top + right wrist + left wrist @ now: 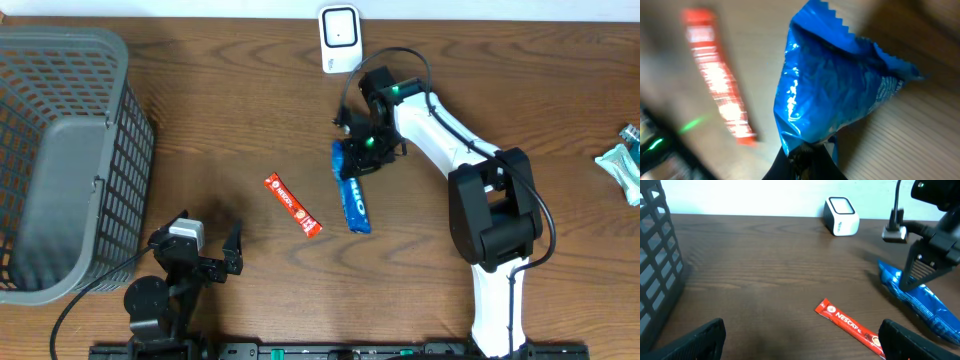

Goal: Scan the item barcode
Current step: 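Lift the Oreo pack and hold it under the scanner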

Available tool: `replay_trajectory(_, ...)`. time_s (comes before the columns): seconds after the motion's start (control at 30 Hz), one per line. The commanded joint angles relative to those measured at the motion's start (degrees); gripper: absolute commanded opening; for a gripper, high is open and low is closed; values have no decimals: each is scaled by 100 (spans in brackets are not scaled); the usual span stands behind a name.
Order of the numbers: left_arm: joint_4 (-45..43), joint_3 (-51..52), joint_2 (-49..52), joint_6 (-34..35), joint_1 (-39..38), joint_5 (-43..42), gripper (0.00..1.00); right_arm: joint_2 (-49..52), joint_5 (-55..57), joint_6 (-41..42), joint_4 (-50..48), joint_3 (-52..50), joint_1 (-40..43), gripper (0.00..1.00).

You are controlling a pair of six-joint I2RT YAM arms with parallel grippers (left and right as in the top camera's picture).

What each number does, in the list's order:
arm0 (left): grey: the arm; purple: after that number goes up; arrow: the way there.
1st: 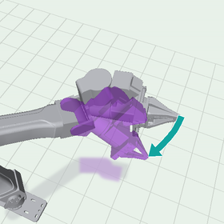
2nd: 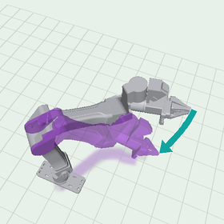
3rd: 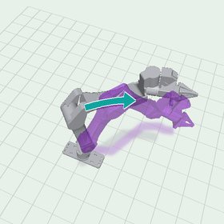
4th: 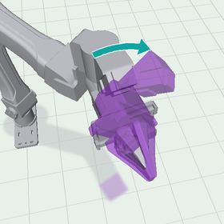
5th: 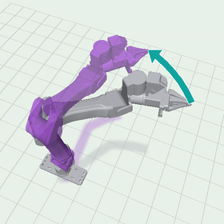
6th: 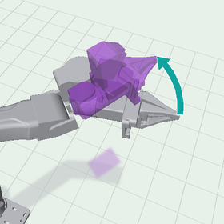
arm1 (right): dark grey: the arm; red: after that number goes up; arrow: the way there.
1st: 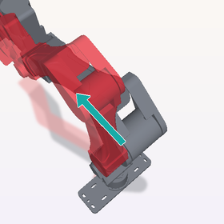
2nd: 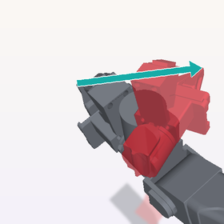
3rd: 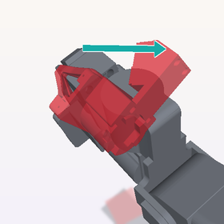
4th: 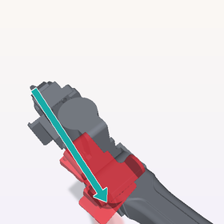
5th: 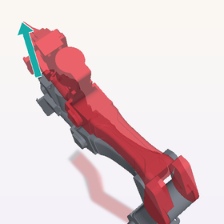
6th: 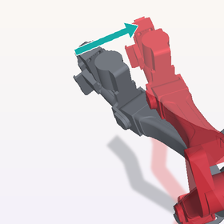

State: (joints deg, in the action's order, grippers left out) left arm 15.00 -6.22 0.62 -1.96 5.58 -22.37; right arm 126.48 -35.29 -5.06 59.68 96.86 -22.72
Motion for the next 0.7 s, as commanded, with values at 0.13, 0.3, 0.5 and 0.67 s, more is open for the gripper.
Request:
replay_trajectory(0.13, 11, 136, -39, -81, 13, -35, 98, -166, -3917, -2240, 17, -22, 133, 1)
replay_trajectory(0.3, 11, 136, -39, -81, 13, -35, 98, -166, -5416, -2964, -186, -22, 175, 1)
replay_trajectory(0.5, 11, 136, -39, -81, 13, -35, 98, -166, -5418, -3189, -693, -22, 118, 1)
replay_trajectory(0.67, 11, 136, -39, -81, 13, -35, 98, -166, -5421, -3486, -1528, -22, 81, 1)
